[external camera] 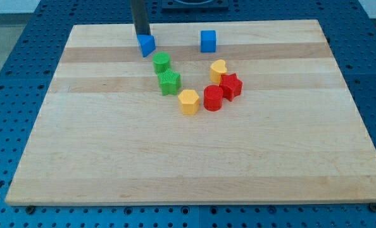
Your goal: Move your arm closer to the green circle
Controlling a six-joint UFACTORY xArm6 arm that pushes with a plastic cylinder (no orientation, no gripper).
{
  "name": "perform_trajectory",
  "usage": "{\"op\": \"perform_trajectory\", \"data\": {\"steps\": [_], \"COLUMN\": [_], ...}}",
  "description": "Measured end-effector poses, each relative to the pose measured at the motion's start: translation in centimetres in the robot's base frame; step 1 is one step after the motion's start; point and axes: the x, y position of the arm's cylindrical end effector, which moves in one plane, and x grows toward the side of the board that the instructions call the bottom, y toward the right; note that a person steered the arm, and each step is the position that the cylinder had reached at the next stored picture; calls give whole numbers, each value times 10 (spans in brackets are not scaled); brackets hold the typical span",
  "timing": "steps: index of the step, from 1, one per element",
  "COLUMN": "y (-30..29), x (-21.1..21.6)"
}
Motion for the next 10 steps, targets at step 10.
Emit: {"op": "perform_trajectory", "data": {"steps": [10], "y": [-70], "x": [21]}}
